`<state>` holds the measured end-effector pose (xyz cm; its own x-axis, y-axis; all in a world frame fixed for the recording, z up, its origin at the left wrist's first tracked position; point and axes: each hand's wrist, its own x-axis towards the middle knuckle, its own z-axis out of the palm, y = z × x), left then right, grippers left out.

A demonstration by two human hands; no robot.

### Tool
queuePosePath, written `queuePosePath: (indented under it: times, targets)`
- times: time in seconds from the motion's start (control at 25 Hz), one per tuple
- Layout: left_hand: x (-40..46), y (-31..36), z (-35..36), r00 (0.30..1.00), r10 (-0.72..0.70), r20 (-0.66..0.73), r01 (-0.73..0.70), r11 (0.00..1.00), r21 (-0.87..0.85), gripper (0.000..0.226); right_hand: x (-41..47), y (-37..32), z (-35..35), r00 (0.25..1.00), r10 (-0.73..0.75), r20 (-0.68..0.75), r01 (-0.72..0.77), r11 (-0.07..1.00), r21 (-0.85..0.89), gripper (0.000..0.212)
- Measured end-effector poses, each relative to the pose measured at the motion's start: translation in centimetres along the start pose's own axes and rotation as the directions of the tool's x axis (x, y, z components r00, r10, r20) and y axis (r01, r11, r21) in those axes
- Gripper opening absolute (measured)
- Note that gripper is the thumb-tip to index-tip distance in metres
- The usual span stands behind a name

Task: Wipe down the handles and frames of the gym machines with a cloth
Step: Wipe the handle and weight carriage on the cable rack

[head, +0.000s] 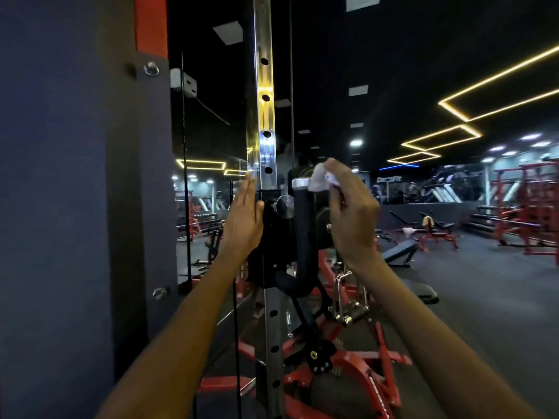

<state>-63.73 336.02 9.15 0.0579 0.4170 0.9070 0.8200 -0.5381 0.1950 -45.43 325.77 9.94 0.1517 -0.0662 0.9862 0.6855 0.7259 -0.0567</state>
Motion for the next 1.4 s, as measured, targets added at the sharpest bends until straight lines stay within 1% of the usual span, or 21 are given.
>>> queuePosePath:
  times: [0.08,0.16,0.24,0.36,0.48,0.56,0.64,0.68,0.8,0.84,0.92,0.96,1.0,1.04,1.12,1.16,1.2,1.24,1.28,1.32,1.4]
  targets:
    - [0.2,-0.7,1.7,0.998,0.061,0.022,-0.058,0.992,-0.111,0.061,-0.8,0.3,0.6,0.982,-0.13,0.134,0.14,0.987,-0.073,0.041]
    - [0.0,-1.1,3.0,0.997,0.073,0.003,-0.07,0.96,-0.271,0.065,-4.1,0.6,0.5,0.961,-0.178,0.21,0.204,0.973,-0.108,0.04]
    - [0.0,-1.1,4.0,0.997,0.057,-0.047,-0.07,0.93,-0.362,0.067,-7.7,0.6,-0.6,0.94,-0.222,0.26,0.263,0.956,-0.134,0.036]
    - [0.3,-0.7,4.2,0.988,0.115,-0.102,-0.139,0.952,-0.274,0.06,-9.0,-0.5,-2.5,0.919,-0.247,0.307,0.323,0.918,-0.229,0.037]
    - [0.5,-0.8,4.2,0.979,0.176,-0.105,-0.194,0.963,-0.189,0.055,-4.6,-1.8,-1.7,0.936,-0.244,0.253,0.325,0.877,-0.355,0.035]
    - [0.5,-0.9,4.4,0.981,0.171,-0.094,-0.184,0.97,-0.158,0.056,-2.5,-2.2,-0.3,0.921,-0.198,0.335,0.336,0.84,-0.426,0.039]
    - [0.3,-0.9,4.6,0.984,0.158,-0.081,-0.169,0.974,-0.15,0.058,-4.0,-1.7,0.0,0.873,-0.181,0.454,0.398,0.802,-0.446,0.054]
    - [0.2,-0.9,4.6,0.985,0.154,-0.08,-0.165,0.974,-0.155,0.058,-5.8,-1.3,-0.7,0.838,-0.198,0.509,0.45,0.778,-0.439,0.055]
    - [0.4,-0.8,4.7,0.985,0.149,-0.091,-0.164,0.968,-0.19,0.057,-9.7,-1.7,-4.0,0.675,-0.317,0.666,0.647,0.689,-0.327,0.041]
    - [0.4,-0.8,4.8,0.985,0.147,-0.094,-0.163,0.966,-0.201,0.057,-9.0,-2.1,-4.4,0.658,-0.342,0.671,0.668,0.677,-0.31,0.04]
    - [0.3,-0.8,4.9,0.986,0.137,-0.097,-0.155,0.966,-0.209,0.057,-4.8,-3.1,-3.2,0.723,-0.333,0.605,0.631,0.675,-0.382,0.039]
    - [0.3,-0.8,4.9,0.987,0.134,-0.095,-0.151,0.966,-0.211,0.057,-2.0,-3.5,-2.1,0.75,-0.298,0.591,0.614,0.647,-0.453,0.037]
    - [0.3,-0.8,4.9,0.987,0.132,-0.093,-0.15,0.965,-0.215,0.056,0.3,-3.9,-1.1,0.736,-0.28,0.616,0.643,0.573,-0.508,0.036]
    - [0.3,-0.8,4.9,0.987,0.133,-0.095,-0.151,0.963,-0.221,0.055,1.4,-4.1,-0.4,0.688,-0.28,0.67,0.704,0.483,-0.521,0.036]
    - [0.2,-0.8,4.7,0.987,0.122,-0.101,-0.143,0.959,-0.244,0.055,-0.1,-4.0,-0.1,0.552,-0.257,0.793,0.818,0.347,-0.458,0.038]
    - [0.3,-0.8,4.6,0.989,0.11,-0.099,-0.132,0.956,-0.262,0.055,-2.2,-4.1,-0.3,0.473,-0.223,0.852,0.858,0.337,-0.388,0.036]
    - [0.3,-0.8,4.6,0.99,0.1,-0.095,-0.123,0.953,-0.275,0.056,-4.2,-4.4,-0.7,0.398,-0.202,0.895,0.878,0.367,-0.307,0.031]
    - [0.2,-0.8,4.7,0.991,0.094,-0.096,-0.118,0.954,-0.277,0.056,-4.7,-4.6,-0.8,0.346,-0.19,0.919,0.879,0.408,-0.246,0.023]
    - [0.1,-0.7,4.8,0.991,0.093,-0.1,-0.117,0.956,-0.268,0.056,-3.7,-4.9,-0.5,0.333,-0.182,0.925,0.87,0.437,-0.227,0.017]
    - [0.1,-0.7,4.9,0.99,0.091,-0.104,-0.115,0.961,-0.252,0.056,-1.8,-5.1,0.2,0.371,-0.167,0.913,0.859,0.436,-0.269,0.018]
    - [0.2,-0.8,4.9,0.991,0.086,-0.101,-0.107,0.97,-0.219,0.056,2.0,-4.8,0.9,0.473,-0.181,0.862,0.851,0.346,-0.395,0.028]
